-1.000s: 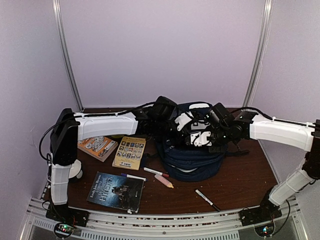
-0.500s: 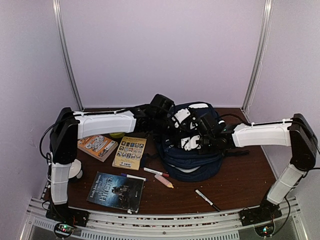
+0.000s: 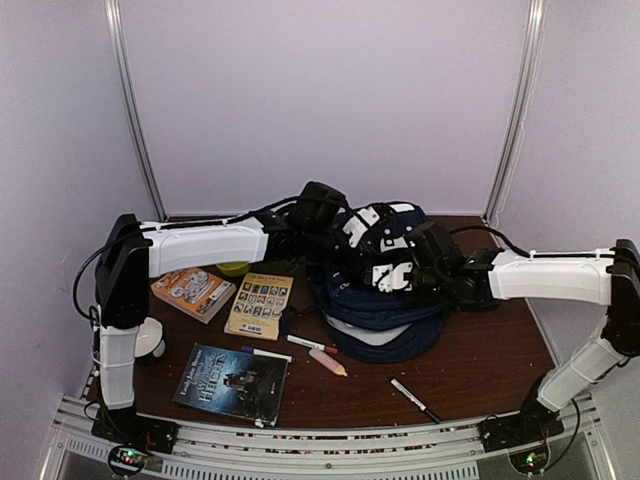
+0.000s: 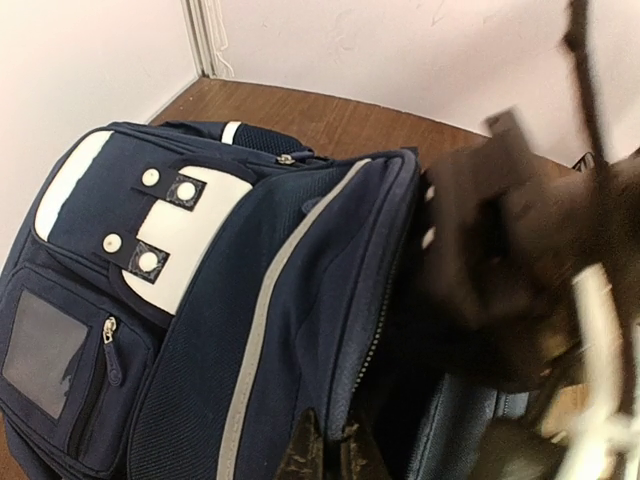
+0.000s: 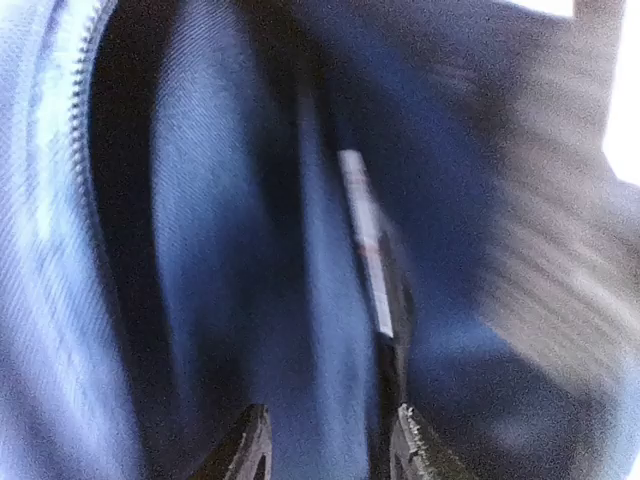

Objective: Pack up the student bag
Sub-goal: Place the second largest pocket of the bag in the upper front pocket of the bag.

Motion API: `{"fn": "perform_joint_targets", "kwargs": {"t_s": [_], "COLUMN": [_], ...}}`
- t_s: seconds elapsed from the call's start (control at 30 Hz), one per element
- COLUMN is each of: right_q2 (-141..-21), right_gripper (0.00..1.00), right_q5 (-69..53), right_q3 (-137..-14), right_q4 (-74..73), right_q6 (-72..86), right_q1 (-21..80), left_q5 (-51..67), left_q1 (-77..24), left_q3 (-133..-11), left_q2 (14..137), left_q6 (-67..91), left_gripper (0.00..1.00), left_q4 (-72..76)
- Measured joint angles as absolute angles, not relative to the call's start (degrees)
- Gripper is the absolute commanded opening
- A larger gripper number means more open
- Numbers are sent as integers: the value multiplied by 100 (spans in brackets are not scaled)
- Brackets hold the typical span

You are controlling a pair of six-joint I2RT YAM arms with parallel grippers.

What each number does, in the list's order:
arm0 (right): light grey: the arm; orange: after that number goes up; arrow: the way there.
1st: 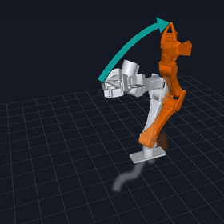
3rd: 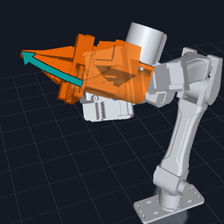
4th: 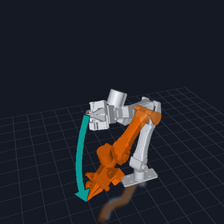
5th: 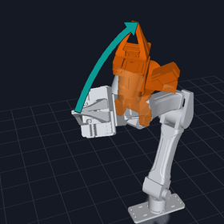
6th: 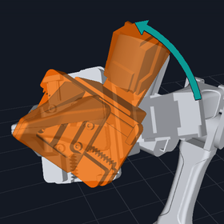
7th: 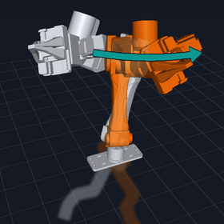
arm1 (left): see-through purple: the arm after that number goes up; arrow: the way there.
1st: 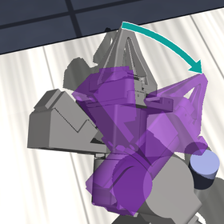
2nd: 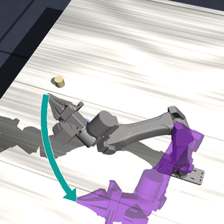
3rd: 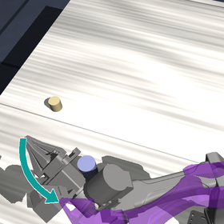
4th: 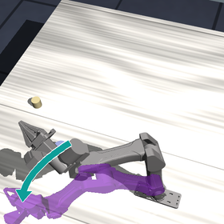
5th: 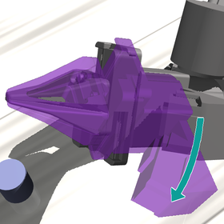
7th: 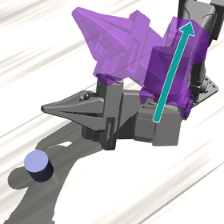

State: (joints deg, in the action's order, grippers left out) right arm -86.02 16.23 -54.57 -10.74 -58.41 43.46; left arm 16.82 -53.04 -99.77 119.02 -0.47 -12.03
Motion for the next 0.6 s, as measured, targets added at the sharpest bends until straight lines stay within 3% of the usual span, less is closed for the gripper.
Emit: {"fn": "perform_joint_targets", "kwargs": {"t_s": [0.37,0.6], "right_q2": [-6888,-6663], "right_gripper": [42,39], "right_q5": [137,-923], "right_q3": [-5188,-4779], "right_q4": [-2921,-4163], "right_q6": [-4654,-4401], "right_q1": [4327,4480], "left_q5": [1734,1785], "left_q1": [-5308,-5310], "left_q3": [-9863,-9684], "left_q2": [11928,11966], "left_q6": [128,233], "left_gripper": [0,1], "left_q4": [-1118,-950]}}
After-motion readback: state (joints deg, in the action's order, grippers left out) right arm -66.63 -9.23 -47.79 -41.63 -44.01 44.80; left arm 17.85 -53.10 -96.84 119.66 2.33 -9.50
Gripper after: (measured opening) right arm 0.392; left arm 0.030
